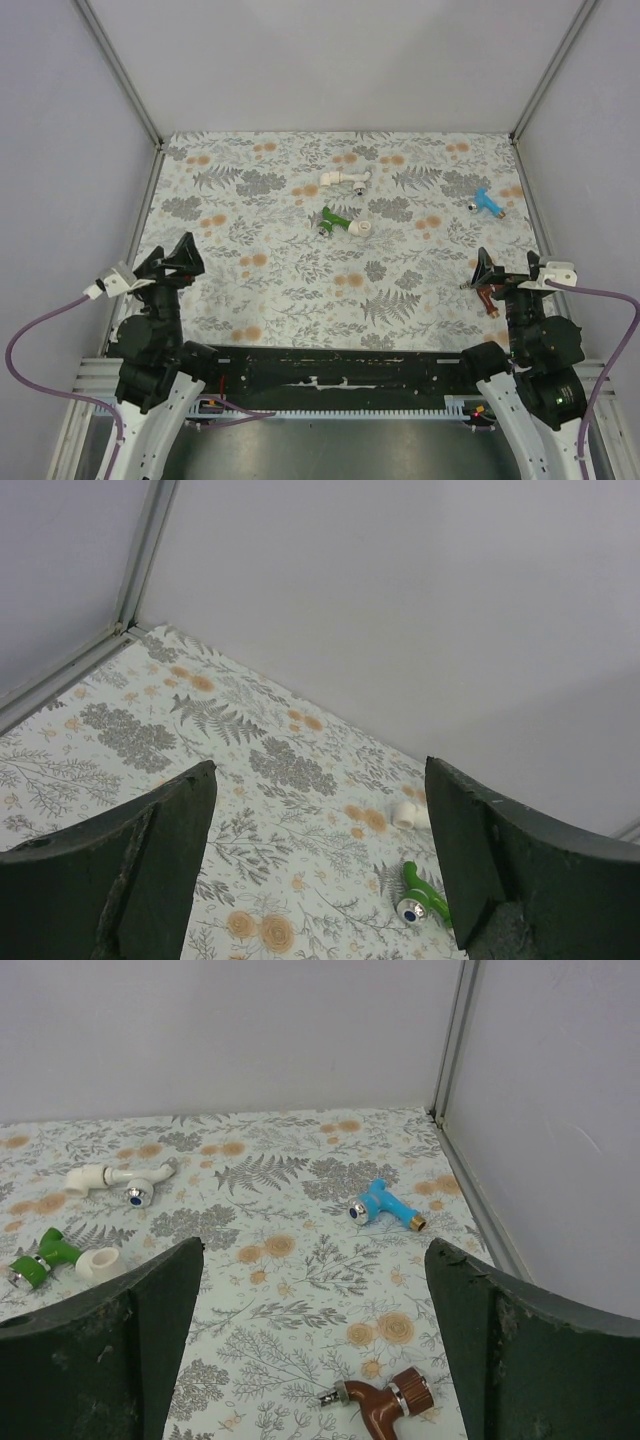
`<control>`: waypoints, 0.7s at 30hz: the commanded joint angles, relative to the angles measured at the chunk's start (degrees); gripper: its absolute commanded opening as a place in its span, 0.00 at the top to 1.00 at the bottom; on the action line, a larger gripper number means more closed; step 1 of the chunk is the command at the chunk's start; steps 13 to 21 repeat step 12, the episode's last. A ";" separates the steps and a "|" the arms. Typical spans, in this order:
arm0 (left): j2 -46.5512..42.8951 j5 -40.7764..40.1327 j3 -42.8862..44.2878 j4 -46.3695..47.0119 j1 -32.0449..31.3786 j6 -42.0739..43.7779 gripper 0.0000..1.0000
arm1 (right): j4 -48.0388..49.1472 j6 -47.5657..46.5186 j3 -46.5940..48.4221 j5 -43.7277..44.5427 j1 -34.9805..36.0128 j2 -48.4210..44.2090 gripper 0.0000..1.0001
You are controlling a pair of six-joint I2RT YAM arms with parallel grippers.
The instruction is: Install the water faucets
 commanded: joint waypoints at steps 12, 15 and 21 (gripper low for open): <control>-2.23 -4.09 2.59 0.03 0.63 -1.45 0.08 | 2.29 -0.29 -1.04 1.44 -1.13 -0.66 0.02; -2.23 -4.09 2.59 0.03 0.63 -1.45 0.08 | 2.29 -0.29 -1.04 1.44 -1.13 -0.66 0.02; -2.23 -4.09 2.59 0.03 0.63 -1.45 0.08 | 2.29 -0.29 -1.04 1.44 -1.13 -0.66 0.02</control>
